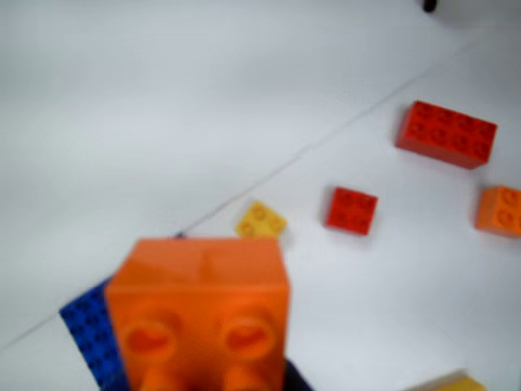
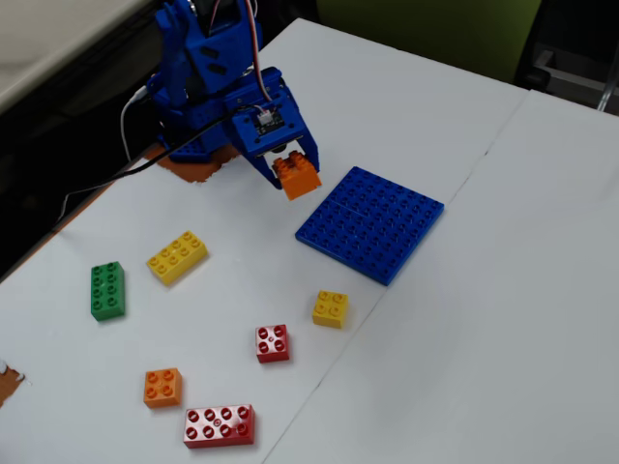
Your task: Pick up the 2x4 orange block and go up the 8x8 blue block.
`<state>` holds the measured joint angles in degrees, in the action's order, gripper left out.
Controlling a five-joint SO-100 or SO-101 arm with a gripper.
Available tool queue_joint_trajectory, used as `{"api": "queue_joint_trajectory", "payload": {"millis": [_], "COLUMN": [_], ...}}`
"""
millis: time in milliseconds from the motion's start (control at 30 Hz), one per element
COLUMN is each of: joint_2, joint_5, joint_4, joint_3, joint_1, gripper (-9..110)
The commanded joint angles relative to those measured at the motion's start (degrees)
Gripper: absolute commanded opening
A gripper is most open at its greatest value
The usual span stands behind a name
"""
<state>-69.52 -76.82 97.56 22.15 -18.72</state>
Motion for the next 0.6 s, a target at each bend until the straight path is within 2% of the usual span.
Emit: {"api": "queue_joint_trajectory", "payload": {"millis": [0,300,567], "joint_2": [-3.3,-0.7,5.5], "joint_5": [-0.4,-1.1,-6.6], "joint_4": [-1.9,-4.7,-5.9], "joint_3": [0.5,1.0,1.6], "joint_1": [3.9,12.6,17.7], "gripper": [0,0,0]}}
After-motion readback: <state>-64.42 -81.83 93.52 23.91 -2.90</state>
